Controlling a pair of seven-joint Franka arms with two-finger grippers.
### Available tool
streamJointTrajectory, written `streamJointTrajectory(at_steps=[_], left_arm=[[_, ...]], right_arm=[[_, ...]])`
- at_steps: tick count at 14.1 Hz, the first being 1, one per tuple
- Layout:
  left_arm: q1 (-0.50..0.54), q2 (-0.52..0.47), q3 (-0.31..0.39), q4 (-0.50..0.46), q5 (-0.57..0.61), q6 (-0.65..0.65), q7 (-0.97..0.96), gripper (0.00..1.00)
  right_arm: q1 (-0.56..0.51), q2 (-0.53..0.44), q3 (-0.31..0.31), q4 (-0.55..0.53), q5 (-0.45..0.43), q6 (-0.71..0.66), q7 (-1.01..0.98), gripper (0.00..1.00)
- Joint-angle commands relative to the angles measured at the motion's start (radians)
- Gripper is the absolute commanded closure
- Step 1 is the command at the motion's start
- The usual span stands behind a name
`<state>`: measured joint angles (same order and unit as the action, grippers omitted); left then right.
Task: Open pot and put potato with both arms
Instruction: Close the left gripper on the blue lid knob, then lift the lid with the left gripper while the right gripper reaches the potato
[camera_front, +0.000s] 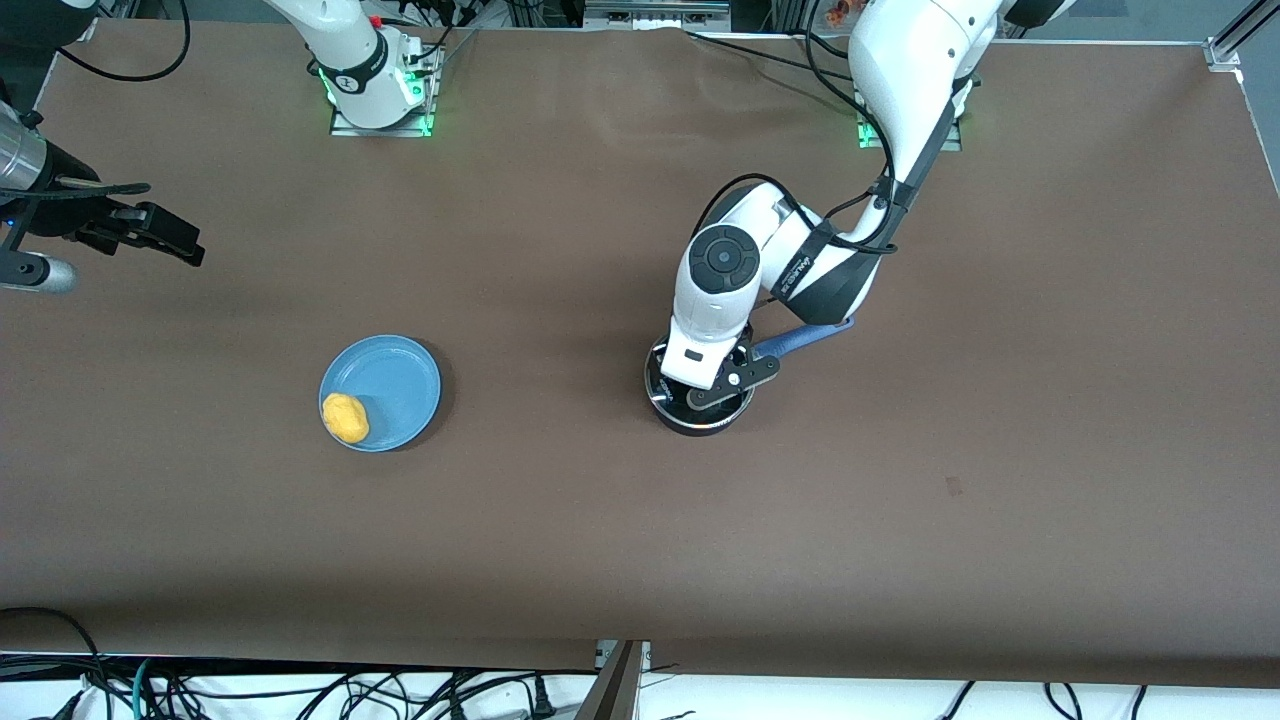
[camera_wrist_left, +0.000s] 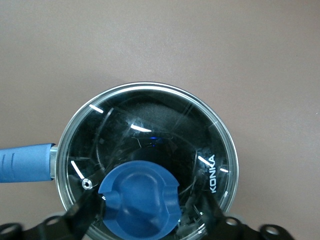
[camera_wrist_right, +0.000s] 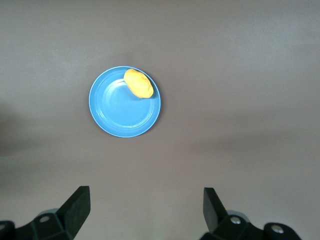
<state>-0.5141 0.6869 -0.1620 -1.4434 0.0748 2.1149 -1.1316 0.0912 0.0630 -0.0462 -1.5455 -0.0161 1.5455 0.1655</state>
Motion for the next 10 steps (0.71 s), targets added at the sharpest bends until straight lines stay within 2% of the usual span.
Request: streamJointTrajectory(at_steps=[1, 3, 4, 5, 6, 9, 10], left_arm=[[0.012, -0.007, -0.016, -0.005, 0.028, -0.018, -0.020, 0.28], [0.012, -0.009, -0.016, -0.005, 0.028, -0.021, -0.019, 0.42], [0.014, -0.009, -0.016, -0.005, 0.028, -0.024, -0.016, 0.44], [0.014, -0.010, -0.016, -0.005, 0.028, -0.030, -0.013, 0.52], [0.016, -0.010, -0.016, -0.005, 0.028, -0.032, -0.013, 0.56], [0.026, -0.021, -0.017, 0.000, 0.020, -0.044, -0.011, 0.59], [0.029, -0.026, -0.017, 0.012, 0.017, -0.074, 0.004, 0.59]], right_arm=[[-0.001, 0.030, -0.003, 0.008, 0.010, -0.015, -0.009, 0.00], [-0.002, 0.052, -0.003, 0.008, 0.011, -0.018, -0.014, 0.00], [-0.002, 0.054, -0.001, 0.002, 0.012, -0.018, -0.038, 0.00], [-0.001, 0.052, -0.003, 0.004, 0.010, -0.018, -0.075, 0.00], [0.001, 0.052, -0.001, 0.004, 0.010, -0.019, -0.089, 0.00], [-0.002, 0.054, -0.001, 0.002, 0.010, -0.018, -0.089, 0.00], [-0.002, 0.081, -0.001, -0.002, 0.010, -0.019, -0.092, 0.00]])
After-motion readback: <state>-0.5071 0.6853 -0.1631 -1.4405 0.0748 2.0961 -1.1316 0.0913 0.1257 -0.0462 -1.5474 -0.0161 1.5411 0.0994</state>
